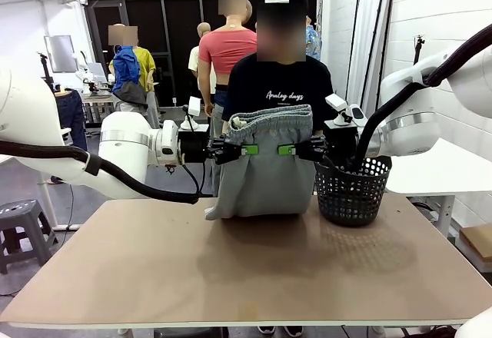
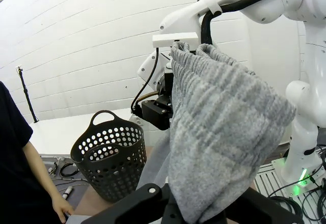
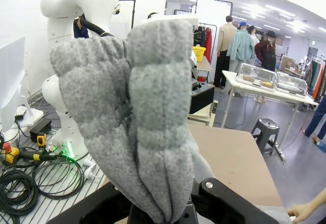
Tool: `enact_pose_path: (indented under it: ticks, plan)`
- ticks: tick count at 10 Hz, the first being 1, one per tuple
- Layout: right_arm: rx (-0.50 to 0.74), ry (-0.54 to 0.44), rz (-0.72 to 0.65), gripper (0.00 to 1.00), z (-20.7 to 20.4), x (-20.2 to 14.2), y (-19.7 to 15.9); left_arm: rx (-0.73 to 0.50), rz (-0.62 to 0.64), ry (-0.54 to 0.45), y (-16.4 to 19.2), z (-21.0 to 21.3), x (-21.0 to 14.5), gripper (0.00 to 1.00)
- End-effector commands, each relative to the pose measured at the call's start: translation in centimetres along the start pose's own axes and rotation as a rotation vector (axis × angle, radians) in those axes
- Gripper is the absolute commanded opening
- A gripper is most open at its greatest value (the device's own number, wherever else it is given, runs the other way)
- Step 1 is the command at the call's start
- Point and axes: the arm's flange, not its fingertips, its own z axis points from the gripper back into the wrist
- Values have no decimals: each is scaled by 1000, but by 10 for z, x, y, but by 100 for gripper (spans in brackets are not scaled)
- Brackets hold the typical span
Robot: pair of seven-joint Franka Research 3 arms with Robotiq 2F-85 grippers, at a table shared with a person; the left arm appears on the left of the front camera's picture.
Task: Fold the training pants.
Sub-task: Release the ends of the Training pants and then grab the overlapped ends.
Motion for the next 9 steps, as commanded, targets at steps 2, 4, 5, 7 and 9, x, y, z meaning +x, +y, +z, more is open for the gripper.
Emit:
enact_pose_path:
  ticks: [2,4,5,7,9]
  plan:
    - [4,-8,8,0,-1,0,1,2,2,-1,-1,0,1,0]
    - [4,-8,8,0,-1,0,1,2,2,-1,-1,0,1,0]
    - [4,-8,8,0,-1,0,1,2,2,-1,-1,0,1,0]
    - [4,-8,8,0,-1,0,1,2,2,-1,-1,0,1,0]
    - [4,-8,8,0,-1,0,1,2,2,-1,-1,0,1,0]
